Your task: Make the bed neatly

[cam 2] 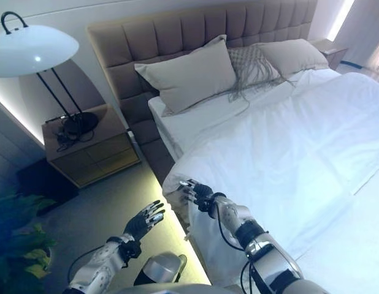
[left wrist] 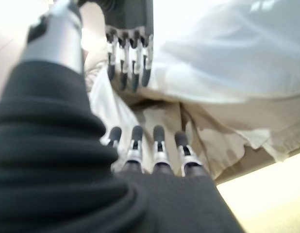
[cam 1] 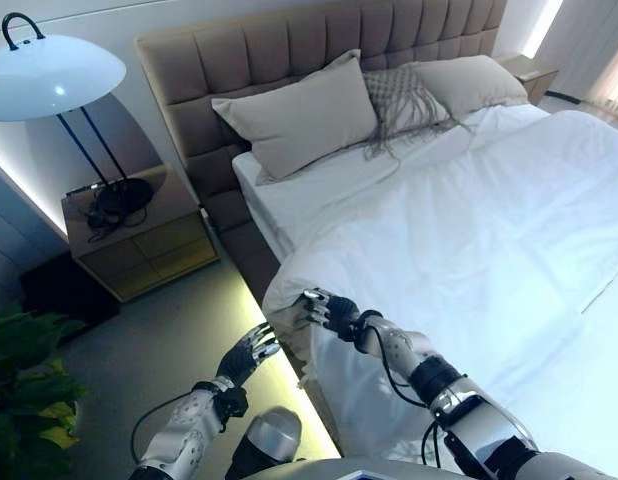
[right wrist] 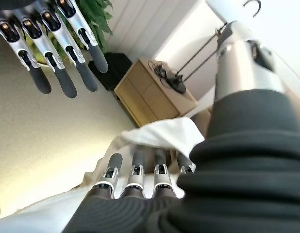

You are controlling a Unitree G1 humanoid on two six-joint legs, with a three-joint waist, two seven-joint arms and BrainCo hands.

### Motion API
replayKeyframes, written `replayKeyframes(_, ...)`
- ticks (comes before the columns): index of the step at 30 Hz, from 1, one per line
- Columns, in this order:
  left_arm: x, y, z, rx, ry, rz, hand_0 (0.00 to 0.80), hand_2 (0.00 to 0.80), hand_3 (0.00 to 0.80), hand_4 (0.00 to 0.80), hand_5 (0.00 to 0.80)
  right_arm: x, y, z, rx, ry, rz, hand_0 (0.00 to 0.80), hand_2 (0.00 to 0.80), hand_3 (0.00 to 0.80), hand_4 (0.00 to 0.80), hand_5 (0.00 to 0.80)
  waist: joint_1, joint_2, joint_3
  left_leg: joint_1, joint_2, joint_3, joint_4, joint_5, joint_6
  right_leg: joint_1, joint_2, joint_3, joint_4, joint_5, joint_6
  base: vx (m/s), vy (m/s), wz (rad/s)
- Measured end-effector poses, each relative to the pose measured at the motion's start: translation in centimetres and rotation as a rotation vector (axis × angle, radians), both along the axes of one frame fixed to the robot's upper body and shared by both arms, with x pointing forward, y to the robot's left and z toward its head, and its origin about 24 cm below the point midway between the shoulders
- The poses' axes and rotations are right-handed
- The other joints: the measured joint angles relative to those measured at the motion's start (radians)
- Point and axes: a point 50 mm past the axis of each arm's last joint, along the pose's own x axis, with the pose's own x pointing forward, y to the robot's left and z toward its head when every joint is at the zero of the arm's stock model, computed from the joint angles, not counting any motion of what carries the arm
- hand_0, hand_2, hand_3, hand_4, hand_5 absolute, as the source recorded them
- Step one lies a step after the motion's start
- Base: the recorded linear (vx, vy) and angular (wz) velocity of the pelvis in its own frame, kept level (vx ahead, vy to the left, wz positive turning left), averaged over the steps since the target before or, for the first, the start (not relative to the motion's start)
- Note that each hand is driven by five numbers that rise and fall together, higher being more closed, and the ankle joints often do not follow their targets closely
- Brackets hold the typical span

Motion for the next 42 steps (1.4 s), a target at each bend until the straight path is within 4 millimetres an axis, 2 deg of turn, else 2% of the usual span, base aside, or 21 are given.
replayKeyframes(5,-0.6,-0.1,-0.3,0.021,0.004,-0.009,0.0,0.0,0.0,0.0,0.0,-2.5,-0.1,-1.3,0.102,0.064,-0.08,0.0,0.0,0.0,0.0,0.0,-0.013,-0.003,-0.003,-0.007,0.002,0.012,-0.005,-0.009,0.005,-0.021,-0.004,0.022,0.015,-0.007,-0.012,-0.037,-0.04,-0.08)
replayKeyframes(8,-1.0,-0.5,-0.5,0.017,0.007,-0.004,0.0,0.0,0.0,0.0,0.0,-3.7,0.1,-1.2,0.151,0.044,-0.107,0.0,0.0,0.0,0.0,0.0,-0.033,-0.002,-0.003,-0.018,0.004,0.025,0.006,-0.004,0.002,-0.045,-0.004,0.033,0.026,-0.006,-0.01,-0.04,-0.049,-0.05)
replayKeyframes(11,-1.1,-0.8,-0.6,0.021,0.003,-0.012,0.0,0.0,0.0,0.0,0.0,-3.9,-0.2,-1.1,0.185,0.01,-0.146,0.0,0.0,0.0,0.0,0.0,-0.055,-0.002,-0.004,-0.018,0.006,0.033,0.012,-0.004,0.002,-0.051,-0.002,0.043,0.032,-0.003,-0.006,-0.045,-0.054,-0.08)
replayKeyframes(14,-1.1,-0.8,-0.5,0.026,-0.003,-0.01,0.0,0.0,0.0,0.0,0.0,-3.8,-1.4,-0.5,0.223,-0.068,-0.221,0.0,0.0,0.0,0.0,0.0,-0.067,-0.002,-0.004,-0.021,0.01,0.035,0.008,-0.009,0.005,-0.061,-0.002,0.049,0.033,-0.004,-0.007,-0.056,-0.062,-0.04)
replayKeyframes(18,-1.2,0.1,-0.5,0.066,-0.009,0.005,0.0,0.0,0.0,0.0,0.0,-3.0,-3.7,1.0,0.192,-0.222,-0.345,0.0,0.0,0.0,0.0,0.0,-0.112,-0.004,-0.006,-0.038,0.018,0.058,0.02,-0.009,0.004,-0.105,-0.001,0.076,0.053,-0.006,-0.01,-0.093,-0.061,-0.15)
replayKeyframes(20,-1.2,0.2,-0.5,0.078,-0.013,0.007,0.0,0.0,0.0,0.0,0.0,-3.0,-6.1,1.1,0.113,-0.285,-0.438,0.0,0.0,0.0,0.0,0.0,-0.144,-0.004,-0.007,-0.037,0.022,0.08,0.022,-0.006,0.001,-0.128,0.003,0.105,0.06,-0.003,-0.011,-0.115,-0.084,-0.33)
replayKeyframes(23,-1.1,0.6,-0.5,0.088,-0.03,0.032,0.0,0.0,0.0,0.0,0.0,-4.0,-9.4,0.1,-0.004,-0.279,-0.528,0.0,0.0,0.0,0.0,0.0,-0.19,-0.009,-0.009,-0.036,0.044,0.121,0.025,-0.007,-0.003,-0.16,0.022,0.146,0.052,0.01,-0.026,-0.139,-0.136,-0.49)
replayKeyframes(25,-0.9,1.2,-0.4,0.1,-0.039,0.065,0.0,0.0,0.0,0.0,0.0,-5.2,-11.1,-1.1,-0.037,-0.238,-0.569,0.0,0.0,0.0,0.0,0.0,-0.217,-0.012,-0.012,-0.033,0.076,0.169,0.024,-0.012,-0.01,-0.196,0.042,0.153,0.042,0.039,-0.036,-0.175,-0.216,-0.79)
replayKeyframes(26,-0.8,1.5,-0.3,0.107,-0.047,0.082,0.0,0.0,0.0,0.0,0.0,-5.8,-11.6,-1.8,-0.044,-0.215,-0.573,0.0,0.0,0.0,0.0,0.0,-0.217,-0.009,-0.012,-0.033,0.09,0.176,0.024,-0.014,-0.013,-0.204,0.058,0.158,0.028,0.051,-0.046,-0.146,-0.246,-0.77)
replayKeyframes(27,-0.6,1.8,-0.4,0.112,-0.05,0.094,0.0,0.0,0.0,0.0,0.0,-6.7,-12.2,-2.5,-0.054,-0.189,-0.578,0.0,0.0,0.0,0.0,0.0,-0.229,-0.007,-0.012,-0.032,0.104,0.175,0.024,-0.016,-0.017,-0.212,0.07,0.175,0.019,0.059,-0.05,-0.129,-0.26,-0.5)
replayKeyframes(29,-0.2,2.1,-0.5,0.121,-0.053,0.103,0.0,0.0,0.0,0.0,0.0,-8.7,-13.1,-3.7,-0.068,-0.145,-0.606,0.0,0.0,0.0,0.0,0.0,-0.273,-0.008,-0.014,-0.035,0.102,0.165,0.026,-0.015,-0.021,-0.205,0.091,0.197,0.022,0.062,-0.047,-0.137,-0.281,-0.11)
replayKeyframes(30,-0.1,2.0,-0.6,0.122,-0.052,0.101,0.0,0.0,0.0,0.0,0.0,-9.5,-13.5,-4.1,-0.077,-0.124,-0.622,0.0,0.0,0.0,0.0,0.0,-0.28,-0.006,-0.014,-0.035,0.106,0.165,0.027,-0.013,-0.023,-0.209,0.096,0.204,0.027,0.061,-0.048,-0.153,-0.277,0.08)
replayKeyframes(32,0.5,1.9,-0.3,0.118,-0.073,0.092,0.0,0.0,0.0,0.0,0.0,-10.4,-13.7,-4.5,-0.075,-0.111,-0.639,0.0,0.0,0.0,0.0,0.0,-0.309,-0.002,-0.014,-0.047,0.112,0.153,0.036,-0.011,-0.025,-0.209,0.109,0.21,0.029,0.051,-0.054,-0.134,-0.228,0.18)
replayKeyframes(34,0.4,1.7,-0.4,0.11,-0.072,0.093,0.0,0.0,0.0,0.0,0.0,-10.7,-13.8,-4.5,-0.079,-0.111,-0.645,0.0,0.0,0.0,0.0,0.0,-0.33,0.007,-0.015,-0.051,0.117,0.137,0.033,-0.007,-0.023,-0.214,0.116,0.211,0.044,0.038,-0.06,-0.097,-0.187,0.21)
replayKeyframes(37,0.2,1.1,-0.6,0.04,-0.054,0.11,0.0,0.0,0.0,0.0,0.0,-11.1,-14.1,-4.7,-0.1,-0.101,-0.656,0.0,0.0,0.0,0.0,0.0,-0.345,0.033,-0.027,-0.053,0.132,0.129,0.017,0.003,-0.008,-0.228,0.145,0.246,0.065,0.014,-0.081,-0.047,-0.094,0.07)
replayKeyframes(42,-0.6,-0.6,-1.1,-0.026,-0.03,0.027,0.0,0.0,0.0,0.0,0.0,-11.6,-15.5,-5.2,-0.163,-0.062,-0.69,0.0,0.0,0.0,0.0,0.0,-0.379,0.058,-0.04,-0.074,0.149,0.111,0.006,0.021,0.018,-0.281,0.151,0.271,0.133,-0.028,-0.12,-0.02,0.192,0.09)
